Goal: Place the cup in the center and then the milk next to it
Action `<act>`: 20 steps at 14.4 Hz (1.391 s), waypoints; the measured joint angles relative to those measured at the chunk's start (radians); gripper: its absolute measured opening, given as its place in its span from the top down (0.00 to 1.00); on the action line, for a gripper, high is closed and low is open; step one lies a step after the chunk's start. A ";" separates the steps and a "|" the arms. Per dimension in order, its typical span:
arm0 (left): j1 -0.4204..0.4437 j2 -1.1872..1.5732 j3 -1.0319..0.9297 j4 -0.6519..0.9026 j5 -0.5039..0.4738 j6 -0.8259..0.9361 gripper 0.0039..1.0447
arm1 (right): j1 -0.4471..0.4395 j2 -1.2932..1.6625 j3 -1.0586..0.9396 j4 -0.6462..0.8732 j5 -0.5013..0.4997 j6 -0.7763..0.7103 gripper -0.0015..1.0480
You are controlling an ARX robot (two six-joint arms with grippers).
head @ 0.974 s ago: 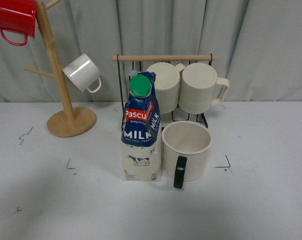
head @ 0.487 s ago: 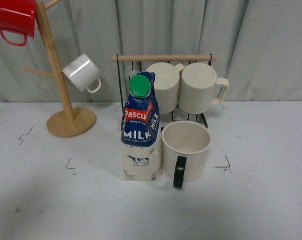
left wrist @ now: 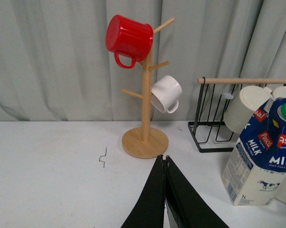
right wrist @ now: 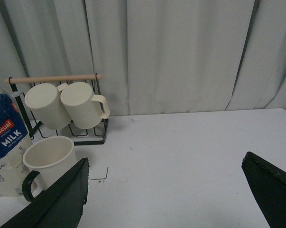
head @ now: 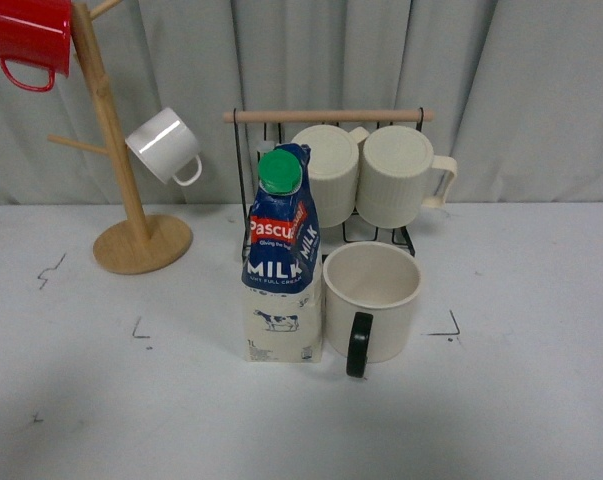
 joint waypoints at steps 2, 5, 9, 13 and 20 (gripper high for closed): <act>0.000 -0.048 0.000 -0.047 0.000 0.000 0.99 | 0.000 0.000 0.000 0.000 0.000 0.000 0.06; 0.000 -0.104 0.000 -0.104 0.000 0.000 0.99 | 0.000 0.000 0.000 0.000 0.000 0.000 0.06; 0.000 -0.293 0.001 -0.313 0.000 0.000 0.99 | 0.000 0.000 0.000 0.000 0.000 0.000 0.06; 0.000 -0.298 0.000 -0.310 0.000 0.000 0.99 | 0.000 0.000 0.000 0.001 0.000 0.000 0.06; 0.000 -0.298 0.000 -0.309 0.000 0.000 0.25 | 0.000 0.000 0.000 0.000 0.000 0.000 0.06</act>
